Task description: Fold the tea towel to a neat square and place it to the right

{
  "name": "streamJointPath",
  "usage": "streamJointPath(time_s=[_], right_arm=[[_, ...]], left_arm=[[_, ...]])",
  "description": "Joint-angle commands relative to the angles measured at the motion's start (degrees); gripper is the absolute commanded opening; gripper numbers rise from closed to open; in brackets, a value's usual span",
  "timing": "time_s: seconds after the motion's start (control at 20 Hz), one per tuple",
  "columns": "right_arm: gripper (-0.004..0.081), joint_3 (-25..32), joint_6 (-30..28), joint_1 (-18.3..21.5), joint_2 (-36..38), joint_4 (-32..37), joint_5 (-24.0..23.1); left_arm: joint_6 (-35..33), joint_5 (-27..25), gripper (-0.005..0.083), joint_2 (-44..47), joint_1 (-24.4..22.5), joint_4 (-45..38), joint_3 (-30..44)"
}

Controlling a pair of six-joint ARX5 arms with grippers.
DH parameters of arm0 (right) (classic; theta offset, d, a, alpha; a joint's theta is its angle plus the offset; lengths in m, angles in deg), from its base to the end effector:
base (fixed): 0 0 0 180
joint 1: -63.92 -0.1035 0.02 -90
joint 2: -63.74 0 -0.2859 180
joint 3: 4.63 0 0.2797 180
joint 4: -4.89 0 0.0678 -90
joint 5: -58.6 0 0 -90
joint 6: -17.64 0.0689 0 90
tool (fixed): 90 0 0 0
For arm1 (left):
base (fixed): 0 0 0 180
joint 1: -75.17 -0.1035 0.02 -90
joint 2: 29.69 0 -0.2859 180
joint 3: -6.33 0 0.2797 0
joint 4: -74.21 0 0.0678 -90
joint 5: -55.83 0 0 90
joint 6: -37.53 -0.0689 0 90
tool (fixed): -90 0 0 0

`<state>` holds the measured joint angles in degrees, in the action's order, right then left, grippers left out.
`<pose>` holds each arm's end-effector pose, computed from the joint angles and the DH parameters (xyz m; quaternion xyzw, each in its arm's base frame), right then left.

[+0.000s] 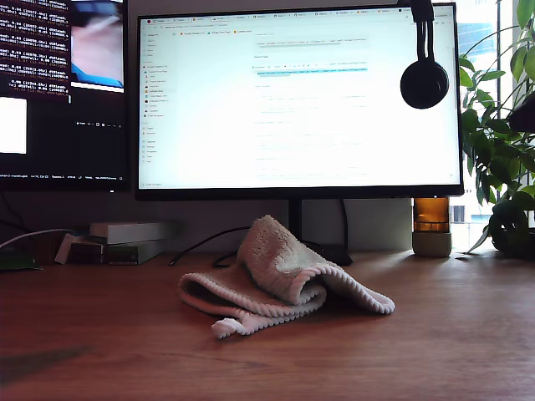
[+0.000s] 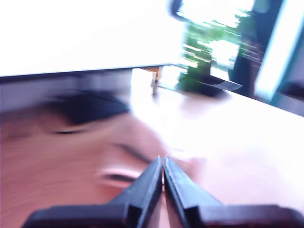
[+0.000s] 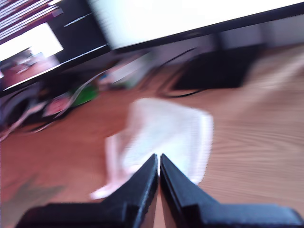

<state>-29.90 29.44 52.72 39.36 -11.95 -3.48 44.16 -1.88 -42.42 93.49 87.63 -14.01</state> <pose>0.1536 0.0633 0.1905 0.1160 0.1706 0.3157 0.9262 0.1249 -0.0801 0.1908 -0.0584 0.0749 -0.4233 0.9010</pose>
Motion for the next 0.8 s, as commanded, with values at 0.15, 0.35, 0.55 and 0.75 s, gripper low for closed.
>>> streamJointPath(time_s=[0.15, 0.35, 0.55, 0.75], right_arm=[[-0.0012, -9.31, -19.67, -5.07, -13.75, -6.29, -0.02], [0.0028, -15.30, -37.38, -7.48, -21.38, -7.19, -0.48], [0.0087, -16.15, -48.24, -8.74, -25.46, -7.93, -3.41], [0.0091, -16.15, -49.37, -9.60, -26.80, -7.37, -4.50]], left_arm=[[-1.22, 0.63, -0.0021, -11.76, 12.26, -8.15, 0.74], [-4.83, -2.19, -0.0021, -22.21, 18.71, -12.76, 0.74], [-13.99, -6.47, -0.0021, -28.72, 23.06, -20.44, -0.59], [-23.19, -13.38, 0.0169, -35.43, 24.72, -22.53, -4.98]])
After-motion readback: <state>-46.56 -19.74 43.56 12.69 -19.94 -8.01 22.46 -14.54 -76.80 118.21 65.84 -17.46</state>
